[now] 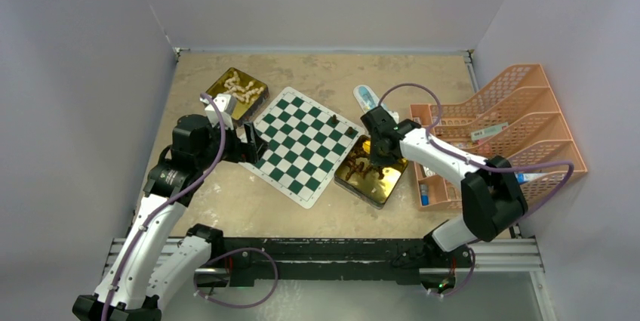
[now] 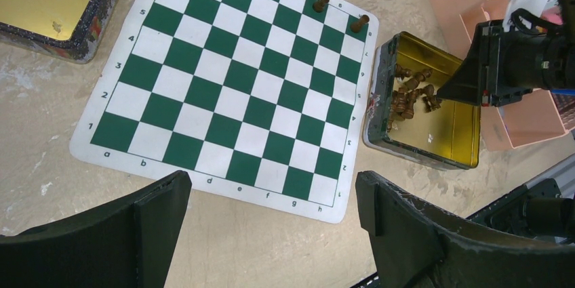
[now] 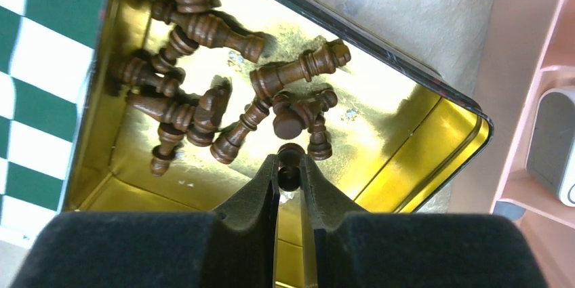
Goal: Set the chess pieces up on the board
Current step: Pick up the chess piece from the storage box, then place the chess piece on the chessboard.
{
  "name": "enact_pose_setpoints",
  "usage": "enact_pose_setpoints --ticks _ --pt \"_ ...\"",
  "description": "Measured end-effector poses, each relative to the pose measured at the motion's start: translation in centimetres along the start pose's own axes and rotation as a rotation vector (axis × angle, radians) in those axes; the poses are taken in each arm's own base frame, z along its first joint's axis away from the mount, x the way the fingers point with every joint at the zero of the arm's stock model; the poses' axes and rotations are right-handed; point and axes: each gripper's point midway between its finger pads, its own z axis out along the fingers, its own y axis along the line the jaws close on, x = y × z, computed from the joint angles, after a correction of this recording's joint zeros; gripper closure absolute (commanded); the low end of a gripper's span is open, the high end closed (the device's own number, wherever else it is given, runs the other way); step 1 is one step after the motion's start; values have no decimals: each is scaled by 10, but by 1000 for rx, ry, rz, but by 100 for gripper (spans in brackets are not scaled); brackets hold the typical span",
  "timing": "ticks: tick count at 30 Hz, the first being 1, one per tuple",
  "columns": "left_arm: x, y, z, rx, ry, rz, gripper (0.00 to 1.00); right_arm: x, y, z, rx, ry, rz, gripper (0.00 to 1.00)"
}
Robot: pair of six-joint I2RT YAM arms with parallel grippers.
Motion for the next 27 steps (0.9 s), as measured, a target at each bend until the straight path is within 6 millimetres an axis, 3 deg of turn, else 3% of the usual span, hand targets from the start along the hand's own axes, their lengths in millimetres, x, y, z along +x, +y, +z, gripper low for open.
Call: enact_pose_setpoints --ticks 7,19,27 --pt "0 0 0 0 0 0 8 -23 10 -18 -28 -55 12 87" --pt "0 0 0 0 0 0 8 -80 37 -58 -115 -189 19 87" --pt "0 0 0 0 -1 0 8 -89 61 -41 -146 -163 -34 87"
